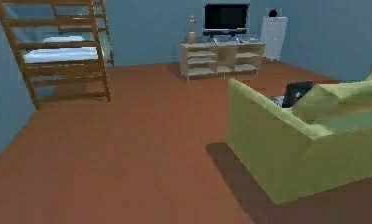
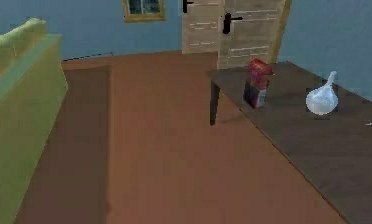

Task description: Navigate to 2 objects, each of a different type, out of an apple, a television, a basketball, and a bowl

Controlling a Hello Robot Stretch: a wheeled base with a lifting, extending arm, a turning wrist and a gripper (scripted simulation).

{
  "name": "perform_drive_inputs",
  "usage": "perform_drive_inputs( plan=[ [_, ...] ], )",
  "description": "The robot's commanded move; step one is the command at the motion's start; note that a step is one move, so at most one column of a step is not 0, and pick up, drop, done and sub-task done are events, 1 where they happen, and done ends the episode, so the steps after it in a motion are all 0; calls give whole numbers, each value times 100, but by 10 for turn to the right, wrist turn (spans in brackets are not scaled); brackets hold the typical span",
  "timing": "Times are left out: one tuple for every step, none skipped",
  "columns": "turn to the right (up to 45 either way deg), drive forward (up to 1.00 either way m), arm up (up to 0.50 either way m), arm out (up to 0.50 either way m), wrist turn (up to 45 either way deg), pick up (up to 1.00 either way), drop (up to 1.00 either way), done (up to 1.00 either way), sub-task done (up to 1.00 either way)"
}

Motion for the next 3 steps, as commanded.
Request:
perform_drive_inputs(
  plan=[
    [0,100,0,0,0,0,0,0,0],
    [0,100,0,0,0,0,0,0,0],
    [0,100,0,0,0,0,0,0,0]
  ],
)
